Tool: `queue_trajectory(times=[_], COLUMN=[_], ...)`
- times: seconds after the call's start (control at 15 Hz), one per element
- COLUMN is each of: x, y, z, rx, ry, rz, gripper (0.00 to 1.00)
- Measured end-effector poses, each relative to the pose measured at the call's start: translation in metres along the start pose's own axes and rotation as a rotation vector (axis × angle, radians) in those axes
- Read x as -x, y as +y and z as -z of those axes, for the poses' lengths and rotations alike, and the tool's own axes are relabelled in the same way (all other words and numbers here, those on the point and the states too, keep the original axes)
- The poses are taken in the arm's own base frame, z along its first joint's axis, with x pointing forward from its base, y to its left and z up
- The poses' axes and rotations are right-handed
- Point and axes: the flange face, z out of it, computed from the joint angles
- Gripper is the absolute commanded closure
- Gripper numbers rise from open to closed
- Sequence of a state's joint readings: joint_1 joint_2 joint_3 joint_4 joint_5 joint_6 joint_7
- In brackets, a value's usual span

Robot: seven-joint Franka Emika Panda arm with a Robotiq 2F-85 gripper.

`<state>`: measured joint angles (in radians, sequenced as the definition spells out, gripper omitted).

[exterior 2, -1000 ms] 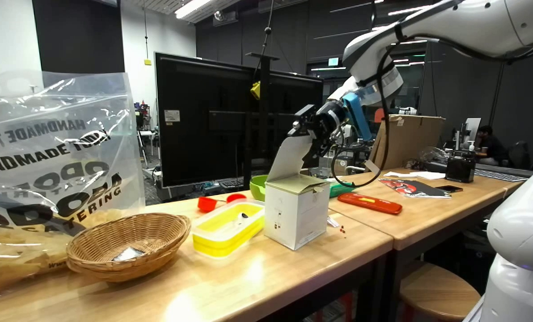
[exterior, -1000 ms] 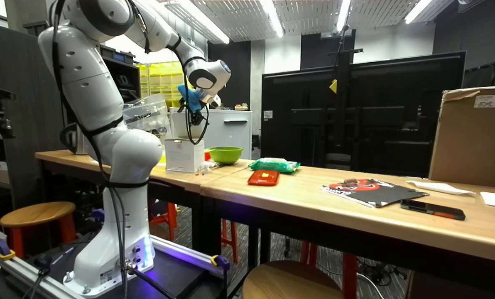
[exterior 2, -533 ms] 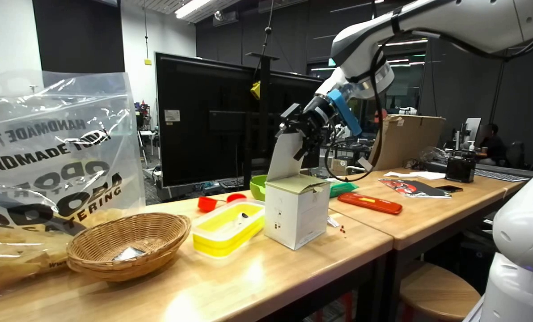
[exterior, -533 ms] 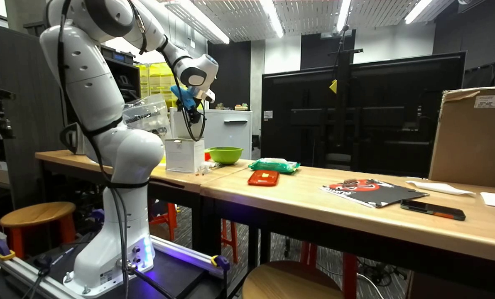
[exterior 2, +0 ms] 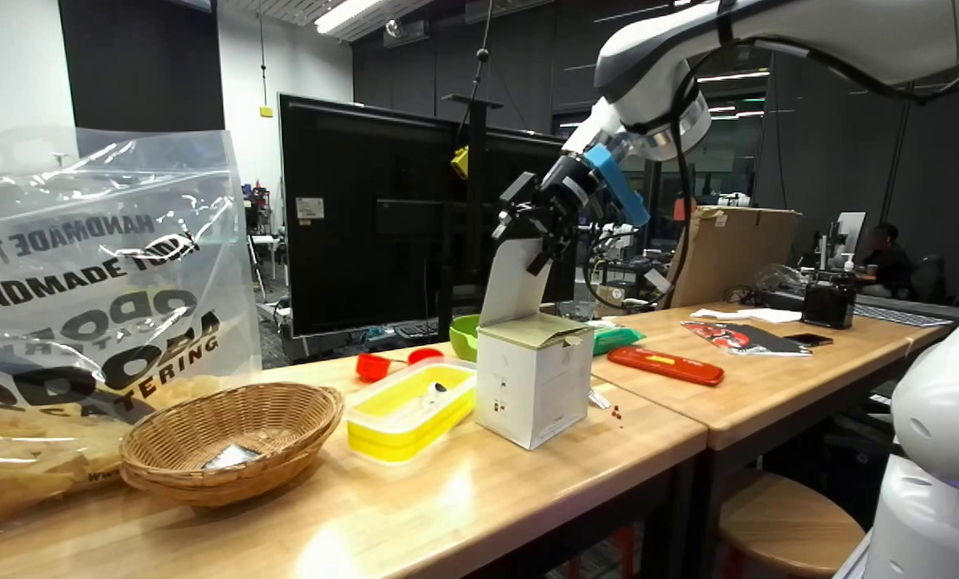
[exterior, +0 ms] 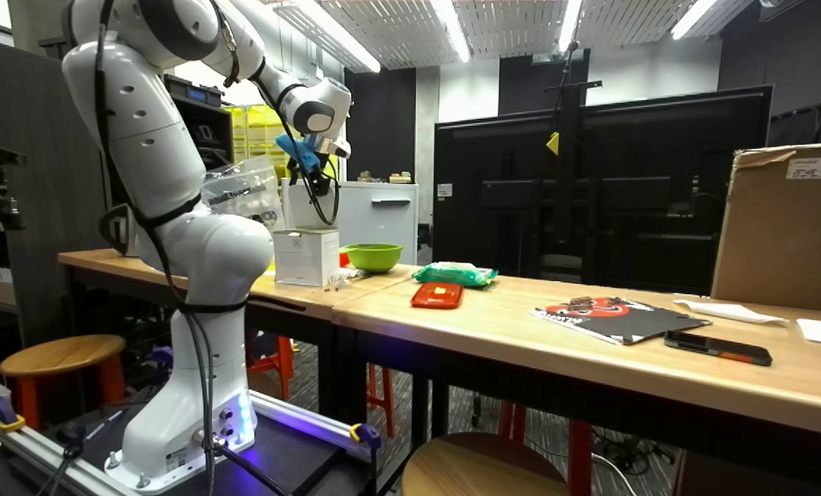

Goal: Open the white box

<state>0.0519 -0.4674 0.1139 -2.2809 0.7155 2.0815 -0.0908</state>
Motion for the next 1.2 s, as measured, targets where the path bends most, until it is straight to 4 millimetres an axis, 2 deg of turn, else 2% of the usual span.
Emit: queue_trajectory(times=[0.4,0.73,1.2], x=[-0.005,-0.007,-0.007], y=[-0.013,-0.025,-0.029], z=[0.007,0.005,0.000], rx=[0.095,0.153,0.157], ry=[0.099,0.174,0.236], rz=[0.042,0.068,0.063], gripper=[0.00,0.00,0.00])
